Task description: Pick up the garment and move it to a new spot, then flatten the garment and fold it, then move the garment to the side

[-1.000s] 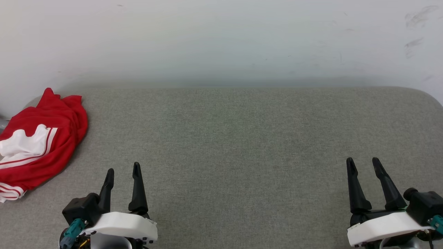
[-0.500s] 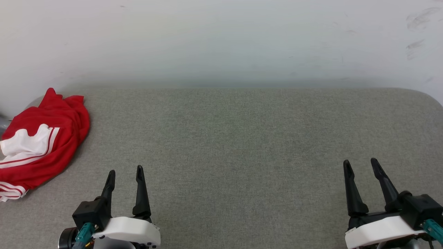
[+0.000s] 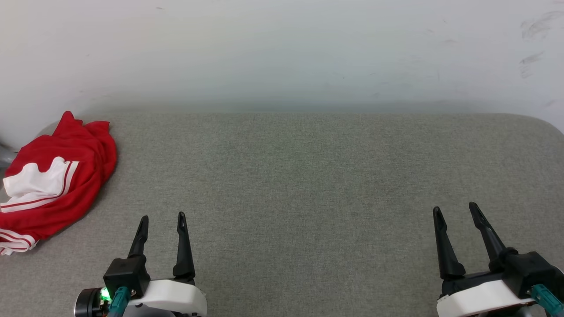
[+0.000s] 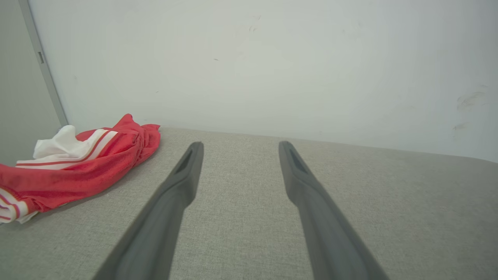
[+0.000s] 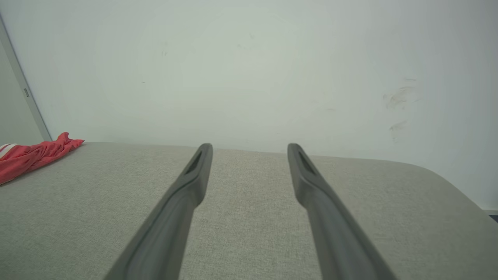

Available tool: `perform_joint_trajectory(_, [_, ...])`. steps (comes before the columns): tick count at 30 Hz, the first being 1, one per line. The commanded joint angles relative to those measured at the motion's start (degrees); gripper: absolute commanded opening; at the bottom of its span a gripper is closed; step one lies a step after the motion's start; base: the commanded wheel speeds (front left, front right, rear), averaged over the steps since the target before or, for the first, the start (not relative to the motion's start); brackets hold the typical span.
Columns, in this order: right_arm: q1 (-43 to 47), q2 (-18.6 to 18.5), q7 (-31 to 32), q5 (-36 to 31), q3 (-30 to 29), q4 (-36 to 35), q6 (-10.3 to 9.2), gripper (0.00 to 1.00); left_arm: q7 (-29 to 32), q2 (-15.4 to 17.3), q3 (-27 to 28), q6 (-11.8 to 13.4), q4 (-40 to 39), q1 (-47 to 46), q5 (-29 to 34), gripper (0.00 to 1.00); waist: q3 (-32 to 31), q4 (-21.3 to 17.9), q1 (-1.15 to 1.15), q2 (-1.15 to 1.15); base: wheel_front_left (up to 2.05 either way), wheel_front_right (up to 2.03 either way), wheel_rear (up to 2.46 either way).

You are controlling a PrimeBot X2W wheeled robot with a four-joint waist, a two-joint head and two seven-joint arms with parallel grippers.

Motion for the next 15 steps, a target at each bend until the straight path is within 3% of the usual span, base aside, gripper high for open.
perform_joint_trajectory(1, [0.2,0.0,-0.4,-1.0,0.1,-0.3,-0.02,1.00,-0.4,0.1,0.0,0.1,-0.1,0.5,1.0,1.00,0.0,0.0,0.00,0.00,0.00,0.00,0.00])
perform_joint_trajectory(8, [0.5,0.1,-1.1,-1.7,0.5,-0.2,-0.03,1.00,-1.1,0.1,-0.2,0.3,0.1,0.8,2.9,1.00,0.0,0.2,0.00,0.00,0.00,0.00,0.00])
perform_joint_trajectory(15, [0.5,0.0,-1.1,1.9,0.3,0.7,-0.03,1.00,-1.2,0.1,0.1,0.0,0.5,0.7,1.9,1.00,-0.1,0.2,0.00,0.00,0.00,0.00,0.00])
